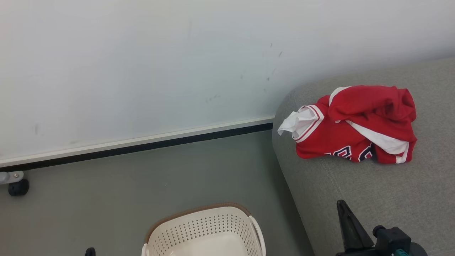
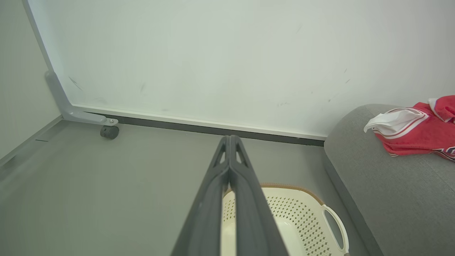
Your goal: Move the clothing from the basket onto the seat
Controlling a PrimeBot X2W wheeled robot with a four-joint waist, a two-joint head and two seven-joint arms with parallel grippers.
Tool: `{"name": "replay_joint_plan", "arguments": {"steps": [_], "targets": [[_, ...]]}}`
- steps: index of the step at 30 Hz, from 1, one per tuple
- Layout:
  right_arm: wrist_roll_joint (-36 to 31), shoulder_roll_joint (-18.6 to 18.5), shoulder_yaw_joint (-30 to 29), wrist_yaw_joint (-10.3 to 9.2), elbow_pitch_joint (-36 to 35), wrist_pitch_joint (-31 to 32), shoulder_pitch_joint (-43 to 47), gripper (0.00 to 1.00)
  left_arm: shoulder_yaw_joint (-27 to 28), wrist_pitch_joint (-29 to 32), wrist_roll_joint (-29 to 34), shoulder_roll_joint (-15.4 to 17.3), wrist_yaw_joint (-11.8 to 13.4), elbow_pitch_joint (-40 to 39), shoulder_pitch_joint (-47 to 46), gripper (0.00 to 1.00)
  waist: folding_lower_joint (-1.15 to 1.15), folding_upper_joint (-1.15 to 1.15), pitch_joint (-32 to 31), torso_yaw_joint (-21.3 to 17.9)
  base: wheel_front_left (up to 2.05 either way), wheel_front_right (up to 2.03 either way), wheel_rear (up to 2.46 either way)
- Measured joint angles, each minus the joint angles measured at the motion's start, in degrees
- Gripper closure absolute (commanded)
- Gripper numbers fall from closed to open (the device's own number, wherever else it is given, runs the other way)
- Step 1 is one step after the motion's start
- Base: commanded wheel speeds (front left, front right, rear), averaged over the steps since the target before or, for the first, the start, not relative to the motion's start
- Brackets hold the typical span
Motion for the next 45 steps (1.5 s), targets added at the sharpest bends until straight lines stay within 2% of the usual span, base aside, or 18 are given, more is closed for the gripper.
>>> {"name": "replay_joint_plan", "arguments": {"steps": [8,45], "targets": [[4.0,0.7,-2.4,0.87,0.7,1.4,0.5,1.00,0.5,1.7,-4.2,-0.7,-0.9,0.7,-0.2,1.00,0.00,0.00,0.1,0.4,0.00,0.00,0.00],[30.9,3.8,-12.5,5.82,2.5,9.3,-0.8,1.00,4.3,9.2,-26.8,-3.6,-5.4,4.4,-6.8,1.00,0.01,0.00,0.8,3.3,0.00,0.00,0.00]]}}
